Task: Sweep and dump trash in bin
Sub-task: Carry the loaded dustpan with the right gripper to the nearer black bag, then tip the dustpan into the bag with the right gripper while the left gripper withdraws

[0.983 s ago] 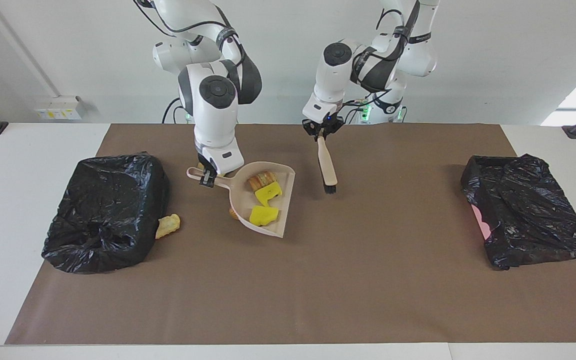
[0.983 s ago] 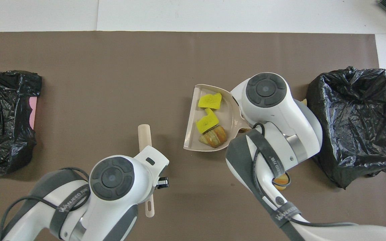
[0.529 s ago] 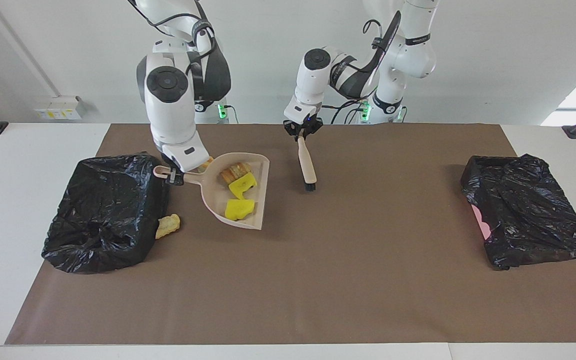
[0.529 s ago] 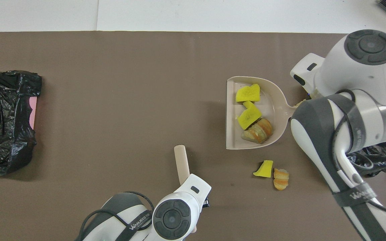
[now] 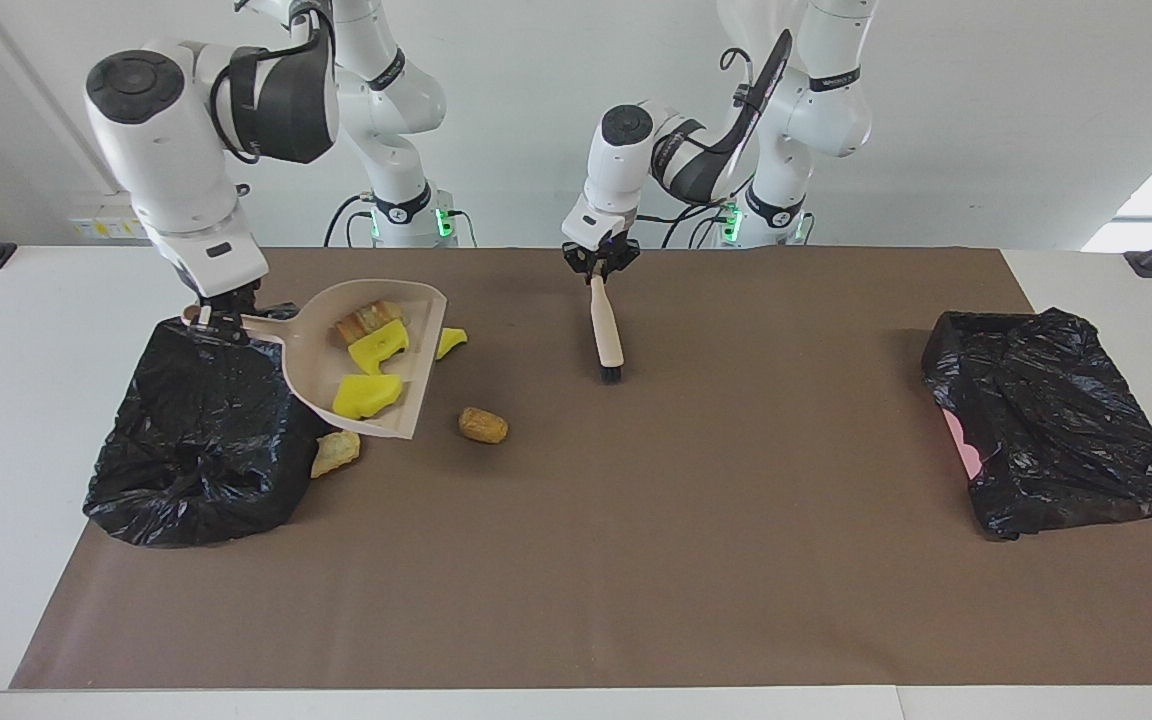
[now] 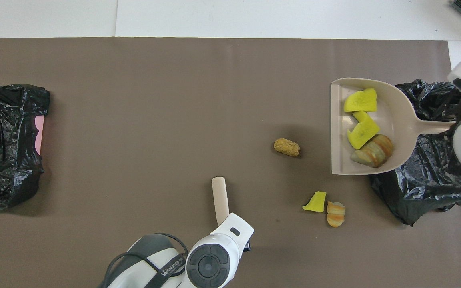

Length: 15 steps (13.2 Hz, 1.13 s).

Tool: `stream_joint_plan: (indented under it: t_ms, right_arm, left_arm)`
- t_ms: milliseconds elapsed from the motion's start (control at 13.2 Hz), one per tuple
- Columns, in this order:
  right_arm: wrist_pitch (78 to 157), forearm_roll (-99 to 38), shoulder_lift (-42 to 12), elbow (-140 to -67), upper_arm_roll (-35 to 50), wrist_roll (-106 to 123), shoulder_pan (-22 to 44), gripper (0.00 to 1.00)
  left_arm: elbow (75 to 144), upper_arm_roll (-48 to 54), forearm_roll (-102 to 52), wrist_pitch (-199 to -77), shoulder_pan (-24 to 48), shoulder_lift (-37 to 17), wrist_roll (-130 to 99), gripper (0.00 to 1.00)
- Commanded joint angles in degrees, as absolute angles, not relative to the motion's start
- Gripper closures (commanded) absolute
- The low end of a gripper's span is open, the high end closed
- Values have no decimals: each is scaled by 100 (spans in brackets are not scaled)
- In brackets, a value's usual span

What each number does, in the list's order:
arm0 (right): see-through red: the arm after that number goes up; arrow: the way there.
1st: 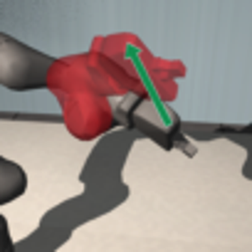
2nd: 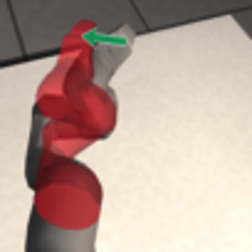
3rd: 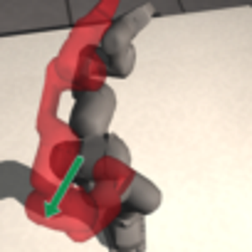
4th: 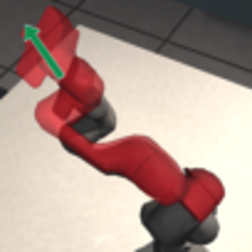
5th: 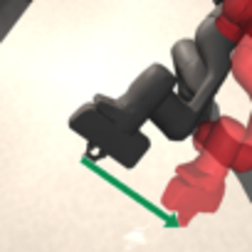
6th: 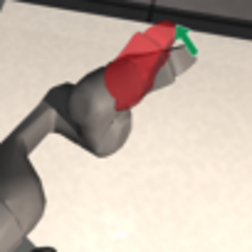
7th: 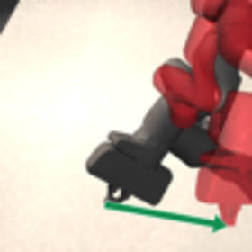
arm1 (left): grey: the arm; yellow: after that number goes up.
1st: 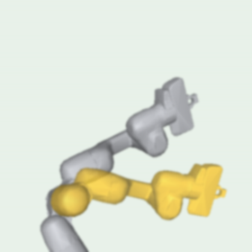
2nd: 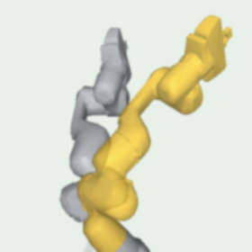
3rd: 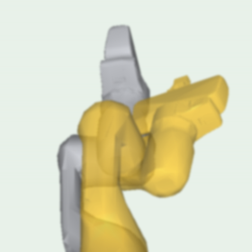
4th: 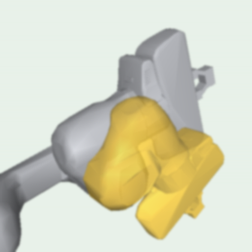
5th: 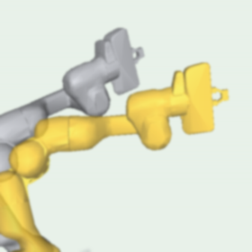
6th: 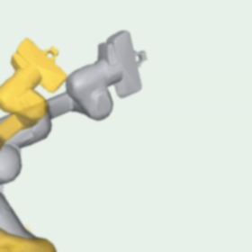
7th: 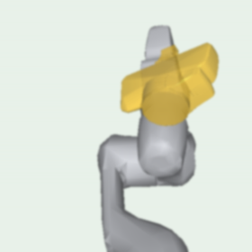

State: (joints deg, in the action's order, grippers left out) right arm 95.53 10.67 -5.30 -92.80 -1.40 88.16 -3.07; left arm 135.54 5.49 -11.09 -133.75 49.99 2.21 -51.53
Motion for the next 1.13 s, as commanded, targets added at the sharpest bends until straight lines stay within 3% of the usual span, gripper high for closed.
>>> stream_joint_plan:
  t_ms: [0,151,227,605,1058]
  right_arm:
    - [9589,1115,-554,-9202,-88,9674,-947,100]
    - [9851,1902,-554,-9220,-88,9843,-1098,100]
    - [9896,2342,-554,-9228,-79,9913,-1125,100]
    - [11028,3082,-457,-9579,-97,10020,-1547,100]
    - [12118,4909,131,-10923,-88,9906,-1424,100]
  left_arm:
    - [13720,457,-1160,-13579,5098,290,-5071,85]
    - [13702,440,-1160,-13570,5045,273,-5045,14]
    - [13633,431,-1151,-13536,5010,185,-5045,0]
    - [13220,404,-1064,-13185,4037,220,-4756,0]
    - [12946,404,-536,-12596,2464,351,-3659,0]
